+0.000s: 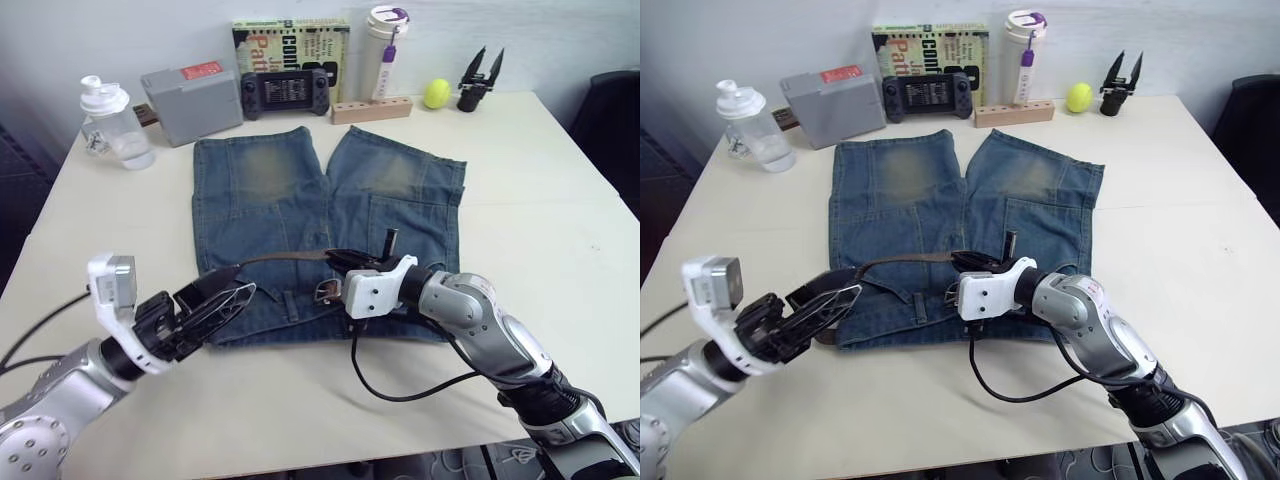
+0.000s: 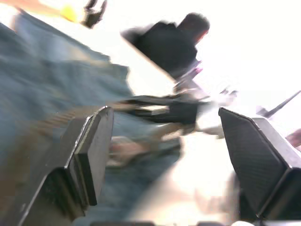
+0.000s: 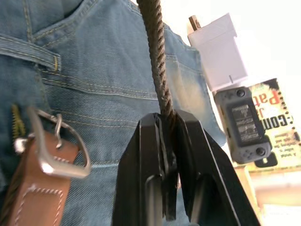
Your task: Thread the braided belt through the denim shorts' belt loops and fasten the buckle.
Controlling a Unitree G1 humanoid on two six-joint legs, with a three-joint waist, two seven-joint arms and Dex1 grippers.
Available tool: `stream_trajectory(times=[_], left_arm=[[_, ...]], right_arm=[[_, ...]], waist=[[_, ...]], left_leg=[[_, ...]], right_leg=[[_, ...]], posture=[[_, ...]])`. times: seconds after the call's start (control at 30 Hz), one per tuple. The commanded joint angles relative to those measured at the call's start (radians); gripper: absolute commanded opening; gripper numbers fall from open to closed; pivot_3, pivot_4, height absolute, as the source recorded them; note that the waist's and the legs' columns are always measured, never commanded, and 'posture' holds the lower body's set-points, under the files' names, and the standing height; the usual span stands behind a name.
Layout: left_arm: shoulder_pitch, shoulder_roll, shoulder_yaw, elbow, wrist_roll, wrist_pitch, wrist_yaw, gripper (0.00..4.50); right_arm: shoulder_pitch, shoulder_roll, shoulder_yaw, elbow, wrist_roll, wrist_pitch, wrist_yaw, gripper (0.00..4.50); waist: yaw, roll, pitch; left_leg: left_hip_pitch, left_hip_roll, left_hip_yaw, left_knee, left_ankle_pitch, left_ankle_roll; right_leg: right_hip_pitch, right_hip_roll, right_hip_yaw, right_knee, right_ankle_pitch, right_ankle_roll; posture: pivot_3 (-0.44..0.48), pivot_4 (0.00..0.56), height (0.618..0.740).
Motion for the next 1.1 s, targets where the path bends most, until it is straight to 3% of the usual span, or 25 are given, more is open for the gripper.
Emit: stream_trajectory(times=[0.03,0.4,0.53,0.73,0.77,1.1], left_arm=[[-0.023,-0.032,-0.003,-0.019,-0.016,-0.05,0.107,3.92],[-0.074,-0.077,0.009,0.02,-0.016,-0.031,0.171,3.92],[-0.067,-0.08,0.021,0.067,-0.016,0.001,0.174,2.85],[-0.075,-0.077,0.027,0.102,-0.016,0.072,0.139,0.22],[-0.08,-0.076,0.027,0.11,-0.016,0.083,0.134,0.04],[-0.144,-0.105,0.025,0.132,-0.016,0.116,0.11,0.04]], right_arm=[[0.007,-0.002,-0.016,-0.007,-0.033,-0.063,-0.037,0.0],[0.014,0.023,-0.019,-0.001,-0.055,-0.095,-0.033,0.0],[0.013,0.026,-0.02,0.0,-0.057,-0.097,-0.033,0.0],[0.019,0.034,-0.021,-0.012,-0.058,-0.102,-0.037,0.0],[0.019,0.035,-0.021,-0.012,-0.057,-0.104,-0.038,0.0],[0.021,0.041,-0.026,-0.01,-0.056,-0.104,-0.034,0.0]], waist=[[-0.001,0.0,0.0],[0.001,0.0,0.0],[0.001,0.0,0.0],[0.001,0.0,0.0],[0.001,0.0,0.0],[0.001,0.0,0.0]], left_leg=[[0.0,0.0,0.0,0.0,0.0,0.0],[0.0,0.001,-0.001,0.0,0.0,-0.001],[0.0,0.001,-0.001,0.0,0.0,-0.001],[0.0,0.001,-0.001,-0.001,0.0,-0.001],[0.0,0.001,-0.001,-0.001,0.0,-0.001],[0.0,0.001,-0.001,-0.001,0.0,-0.001]], right_leg=[[0.0,0.001,0.0,0.0,0.0,0.0],[0.001,0.002,-0.002,-0.002,0.0,0.0],[0.001,0.002,-0.002,-0.002,0.0,0.0],[0.001,0.002,-0.002,-0.003,0.0,0.0],[0.001,0.002,-0.002,-0.003,0.0,0.0],[0.001,0.003,-0.002,-0.003,0.0,0.0]], posture=[[0.0,0.15,0.726],[0.0,0.15,0.726],[0.0,0.15,0.726],[0.0,0.15,0.726],[0.0,0.15,0.726],[0.0,0.15,0.726]])
